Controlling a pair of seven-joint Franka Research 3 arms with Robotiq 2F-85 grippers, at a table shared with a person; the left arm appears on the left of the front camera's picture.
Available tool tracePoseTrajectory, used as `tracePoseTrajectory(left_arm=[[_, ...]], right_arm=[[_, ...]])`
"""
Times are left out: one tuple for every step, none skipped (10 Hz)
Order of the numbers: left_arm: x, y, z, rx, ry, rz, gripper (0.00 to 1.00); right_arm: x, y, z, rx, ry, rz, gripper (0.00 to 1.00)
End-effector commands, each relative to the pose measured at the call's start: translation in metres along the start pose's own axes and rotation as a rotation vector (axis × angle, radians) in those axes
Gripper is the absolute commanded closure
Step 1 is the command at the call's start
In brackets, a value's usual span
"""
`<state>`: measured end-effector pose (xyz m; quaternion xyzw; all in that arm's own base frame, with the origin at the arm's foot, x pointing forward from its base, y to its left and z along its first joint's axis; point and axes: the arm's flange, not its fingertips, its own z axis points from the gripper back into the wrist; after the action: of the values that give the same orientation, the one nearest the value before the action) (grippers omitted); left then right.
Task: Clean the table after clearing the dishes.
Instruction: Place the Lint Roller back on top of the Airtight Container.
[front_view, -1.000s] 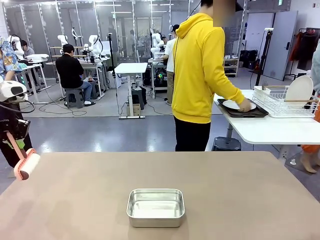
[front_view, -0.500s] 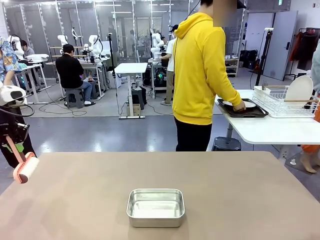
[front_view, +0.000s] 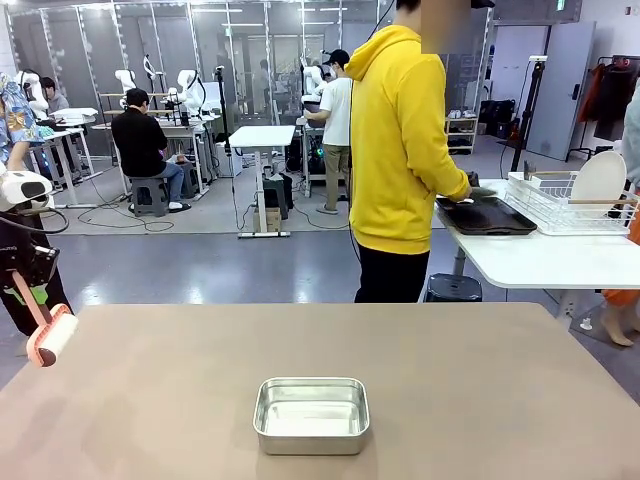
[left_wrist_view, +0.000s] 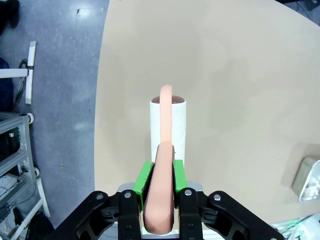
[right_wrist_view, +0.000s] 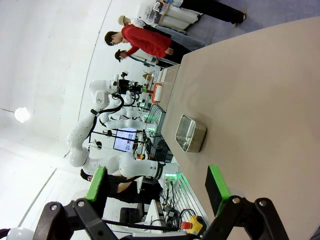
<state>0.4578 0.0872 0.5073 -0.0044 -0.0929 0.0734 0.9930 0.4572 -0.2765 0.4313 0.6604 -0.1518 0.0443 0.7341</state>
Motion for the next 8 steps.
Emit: tracePoseTrajectory(left_arm=[[-0.001, 0.002, 0.001, 0.002, -0.022, -0.013, 0.78], [-0.001, 0.002, 0.001, 0.002, -0.022, -0.013, 0.78], [-0.001, 0.002, 0.001, 0.002, -0.022, -0.013, 0.78], [0.0, 0.0, 0.0, 0.0, 0.0, 0.0, 0.78], [0.002, -0.026, 0.021, 0.023, -0.061, -0.146, 0.78], [0.003, -0.051, 0.037, 0.06, -0.089, -0.247, 0.78], [0.006, -0.071, 0.049, 0.094, -0.121, -0.302, 0.78], [0.009, -0.092, 0.058, 0.128, -0.141, -0.369, 0.78]], right_arm=[[-0.003, 0.001, -0.001, 0.001, 0.001, 0.021, 0.02], [-0.003, 0.001, -0.001, 0.001, 0.001, 0.021, 0.02], [-0.003, 0.001, -0.001, 0.001, 0.001, 0.021, 0.02], [-0.003, 0.001, -0.001, 0.001, 0.001, 0.021, 0.02], [-0.003, 0.001, -0.001, 0.001, 0.001, 0.021, 0.02], [-0.003, 0.001, -0.001, 0.001, 0.001, 0.021, 0.02], [-0.003, 0.001, -0.001, 0.001, 0.001, 0.021, 0.02], [-0.003, 0.001, -0.001, 0.001, 0.001, 0.021, 0.02]])
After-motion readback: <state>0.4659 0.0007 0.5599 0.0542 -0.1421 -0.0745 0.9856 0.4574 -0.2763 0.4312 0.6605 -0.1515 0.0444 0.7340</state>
